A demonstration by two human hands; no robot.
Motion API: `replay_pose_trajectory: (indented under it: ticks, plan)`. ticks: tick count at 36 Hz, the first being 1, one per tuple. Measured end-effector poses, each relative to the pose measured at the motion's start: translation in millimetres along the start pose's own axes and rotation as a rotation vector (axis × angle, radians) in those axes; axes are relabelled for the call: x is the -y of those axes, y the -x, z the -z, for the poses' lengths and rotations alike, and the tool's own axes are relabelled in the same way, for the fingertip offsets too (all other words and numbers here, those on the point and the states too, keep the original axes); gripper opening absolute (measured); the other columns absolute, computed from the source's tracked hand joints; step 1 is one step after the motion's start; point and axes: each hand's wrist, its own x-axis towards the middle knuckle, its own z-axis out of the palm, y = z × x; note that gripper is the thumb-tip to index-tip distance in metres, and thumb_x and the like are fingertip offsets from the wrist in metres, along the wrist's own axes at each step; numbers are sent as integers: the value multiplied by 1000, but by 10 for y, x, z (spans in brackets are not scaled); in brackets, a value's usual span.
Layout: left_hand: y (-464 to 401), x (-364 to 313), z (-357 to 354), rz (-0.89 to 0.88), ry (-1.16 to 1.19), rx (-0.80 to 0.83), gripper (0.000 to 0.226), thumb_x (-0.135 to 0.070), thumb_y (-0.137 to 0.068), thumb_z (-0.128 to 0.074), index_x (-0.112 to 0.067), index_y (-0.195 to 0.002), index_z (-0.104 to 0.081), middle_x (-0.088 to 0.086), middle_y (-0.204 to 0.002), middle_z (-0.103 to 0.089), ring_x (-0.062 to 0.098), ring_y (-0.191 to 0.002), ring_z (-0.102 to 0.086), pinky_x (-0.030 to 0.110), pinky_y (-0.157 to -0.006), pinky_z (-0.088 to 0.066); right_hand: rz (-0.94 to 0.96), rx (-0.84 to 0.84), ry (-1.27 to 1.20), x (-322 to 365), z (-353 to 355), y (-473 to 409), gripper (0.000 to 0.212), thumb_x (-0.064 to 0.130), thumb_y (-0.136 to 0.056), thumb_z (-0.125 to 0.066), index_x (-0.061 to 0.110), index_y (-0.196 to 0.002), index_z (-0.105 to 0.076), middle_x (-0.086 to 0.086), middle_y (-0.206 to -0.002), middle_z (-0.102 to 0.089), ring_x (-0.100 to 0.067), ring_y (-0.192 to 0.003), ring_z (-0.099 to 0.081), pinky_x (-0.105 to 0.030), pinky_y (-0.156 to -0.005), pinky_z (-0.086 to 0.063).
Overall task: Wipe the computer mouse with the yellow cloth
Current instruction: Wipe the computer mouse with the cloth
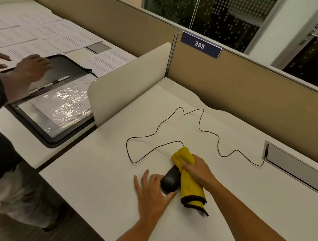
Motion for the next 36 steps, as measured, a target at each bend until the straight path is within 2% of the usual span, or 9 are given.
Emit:
replay_pose_trajectory:
  ticks: [4,10,16,19,22,27,30,33,36]
  plan:
    - [6,9,6,-3,-9,-10,59,-77,-67,-59,-33,-106,-59,-17,-107,-62,21,-134,-42,59,-117,-15,-28,-22,-78,-65,-86,22,49,32,-87,-70,17,-130,-53,-9,-123,-62,-26,-106,-60,-41,-93,-50]
    - [5,5,1,-3,-16,-18,59,-78,-68,-58,-32,-106,-60,-16,-107,-63,21,-134,-44,60,-116,-16,-46,-6,-127,-123,-55,41,41,15,-90,-63,16,-131,-56,-8,-121,-64,-26,-103,-61,-40,-89,-51]
    - [12,13,-2,-2,-23,-16,61,-79,-67,-59,-32,-105,-61,-15,-107,-64,22,-133,-44,58,-118,-13,-45,158,-175,-84,-13,62,40,7,-90,-61,11,-130,-56,-11,-119,-64,-24,-100,-63,-32,-81,-51]
    - [22,-5,13,-4,-35,-15,59,-77,-69,-59,-30,-105,-61,-14,-108,-64,23,-134,-44,58,-118,-13,-87,284,-227,-99,31,89,40,6,-86,-65,8,-125,-60,-9,-114,-69,-25,-100,-67,-36,-82,-56]
    - [20,-29,35,-9,-39,-8,55,-73,-70,-59,-31,-105,-61,-15,-108,-63,22,-135,-43,59,-117,-13,-138,375,-424,-209,168,126,48,14,-76,-74,2,-121,-61,-16,-112,-71,-32,-100,-68,-42,-82,-56]
    - [8,-17,33,-1,-33,29,59,-77,-69,-56,-34,-109,-58,-16,-112,-62,22,-137,-40,58,-118,-9,-268,140,-885,-397,412,82,44,16,-74,-74,8,-114,-60,-24,-113,-67,-43,-101,-63,-50,-83,-53]
    - [22,-6,45,0,-32,34,61,-76,-68,-56,-34,-110,-58,-16,-112,-61,22,-137,-39,59,-118,-10,-249,3,-762,-366,468,43,32,11,-85,-68,8,-116,-60,-21,-110,-67,-41,-100,-64,-51,-85,-53]
    - [25,-4,51,0,-37,31,61,-77,-67,-56,-33,-110,-59,-15,-111,-62,22,-136,-41,59,-118,-11,-155,-38,-504,-274,414,60,37,8,-89,-64,8,-125,-57,-11,-105,-68,-30,-94,-65,-41,-77,-53]
    - [25,-12,41,0,-38,22,61,-78,-68,-55,-32,-108,-60,-15,-110,-62,23,-135,-42,59,-117,-13,-84,-36,-294,-210,285,61,40,9,-91,-61,12,-131,-55,-8,-117,-63,-25,-99,-61,-37,-83,-49]
